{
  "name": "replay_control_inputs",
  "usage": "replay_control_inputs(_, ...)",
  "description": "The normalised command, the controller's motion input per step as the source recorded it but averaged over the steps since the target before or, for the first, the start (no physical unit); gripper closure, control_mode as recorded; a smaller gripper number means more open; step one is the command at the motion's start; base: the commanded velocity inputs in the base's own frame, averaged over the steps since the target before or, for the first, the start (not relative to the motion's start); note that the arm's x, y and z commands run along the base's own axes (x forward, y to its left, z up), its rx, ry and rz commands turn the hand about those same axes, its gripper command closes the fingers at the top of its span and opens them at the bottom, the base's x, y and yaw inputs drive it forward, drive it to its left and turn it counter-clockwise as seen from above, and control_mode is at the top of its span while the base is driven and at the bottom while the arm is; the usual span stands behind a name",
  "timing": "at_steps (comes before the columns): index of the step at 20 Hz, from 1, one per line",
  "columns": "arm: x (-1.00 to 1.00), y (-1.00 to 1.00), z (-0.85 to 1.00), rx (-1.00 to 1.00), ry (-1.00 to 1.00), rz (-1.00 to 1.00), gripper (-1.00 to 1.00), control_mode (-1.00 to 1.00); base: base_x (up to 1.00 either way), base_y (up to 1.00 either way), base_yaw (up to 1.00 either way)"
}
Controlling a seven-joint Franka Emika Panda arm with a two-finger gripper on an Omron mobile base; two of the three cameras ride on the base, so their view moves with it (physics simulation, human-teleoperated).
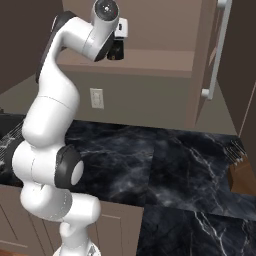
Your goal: Open the cabinet. Pick the soap dispenser and place it next to the sink. Then close the cabinet.
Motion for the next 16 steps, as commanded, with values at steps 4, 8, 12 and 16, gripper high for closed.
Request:
replay_control_inputs(4,0.39,0.0,0.03,0.0,0.01,0.0,-1.0,-1.0,0.0,0.0,0.0)
replay_control_inputs(8,0.44,0.0,0.02,0.0,0.04,0.0,-1.0,-1.0,0.0,0.0,0.0)
replay_control_inputs(12,0.46,-0.16,0.0,0.0,0.02,0.0,-1.0,-1.0,0.0,0.0,0.0)
replay_control_inputs(16,0.23,-0.22,0.05,0.0,0.0,0.0,-1.0,-1.0,0.0,0.0,0.0)
